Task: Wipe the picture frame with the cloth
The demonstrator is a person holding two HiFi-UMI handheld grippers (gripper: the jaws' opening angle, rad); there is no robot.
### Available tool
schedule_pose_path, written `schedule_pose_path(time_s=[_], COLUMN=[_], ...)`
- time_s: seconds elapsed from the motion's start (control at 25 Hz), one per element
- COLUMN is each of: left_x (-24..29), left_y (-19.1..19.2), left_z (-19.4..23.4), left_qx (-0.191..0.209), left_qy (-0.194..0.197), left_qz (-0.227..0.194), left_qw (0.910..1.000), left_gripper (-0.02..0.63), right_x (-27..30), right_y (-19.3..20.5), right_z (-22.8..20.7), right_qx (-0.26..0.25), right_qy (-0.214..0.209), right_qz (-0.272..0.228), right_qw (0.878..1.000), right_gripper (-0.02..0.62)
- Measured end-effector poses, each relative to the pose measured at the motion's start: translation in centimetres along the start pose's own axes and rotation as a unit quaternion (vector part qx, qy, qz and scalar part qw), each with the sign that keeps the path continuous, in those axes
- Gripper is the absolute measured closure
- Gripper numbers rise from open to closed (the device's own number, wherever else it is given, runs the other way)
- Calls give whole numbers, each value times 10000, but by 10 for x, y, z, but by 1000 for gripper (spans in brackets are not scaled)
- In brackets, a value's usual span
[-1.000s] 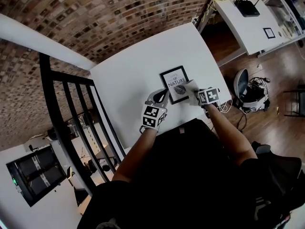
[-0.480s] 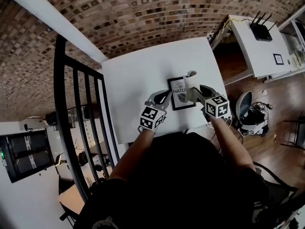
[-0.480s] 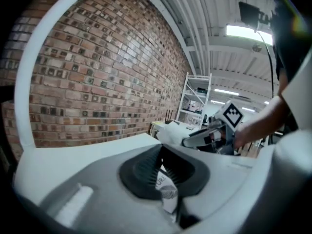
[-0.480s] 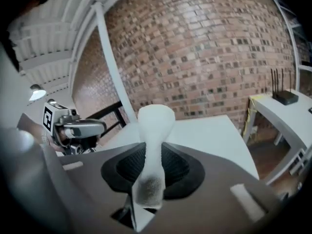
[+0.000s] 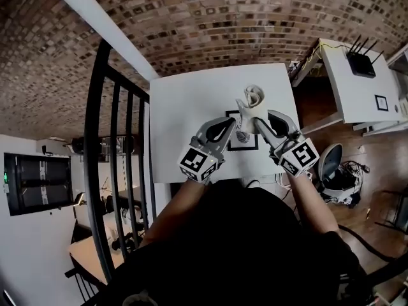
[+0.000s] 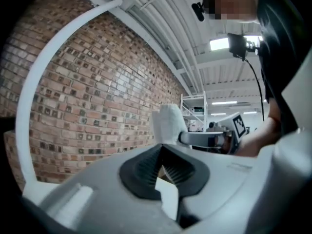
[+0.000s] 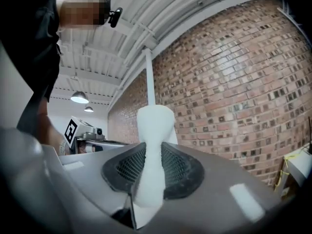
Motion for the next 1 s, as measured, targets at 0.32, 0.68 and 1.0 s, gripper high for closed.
schedule_pose_path(time_s=[0.32, 0.68, 1.0], left_x=[-4, -18, -26], left_y=[-12, 8, 11], left_z=[-55, -90, -107], left_qx=[383, 258, 223], left_qy=[-150, -374, -416], left_qz=[40, 1, 19], left_qw=[9991, 9990, 9989], left_gripper=[604, 604, 604], right_x=[-41, -72, -87], right_y=[-18, -5, -1], right_z=[15, 35, 51], right_qx=[-162, -264, -296], right_qy=[-364, -648, -740], right_qz=[-177, -122, -68], right_qw=[9991, 9975, 9968], right_gripper=[499, 499, 499])
Point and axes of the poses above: the fingertips, and each gripper's own axes: x forward along the fingers, z to its left, y out of its underside, the point moved 5 cm from there along -x, backward along the fingers, and after that the axes turned 5 degrees about x, right-handed, at the moved point
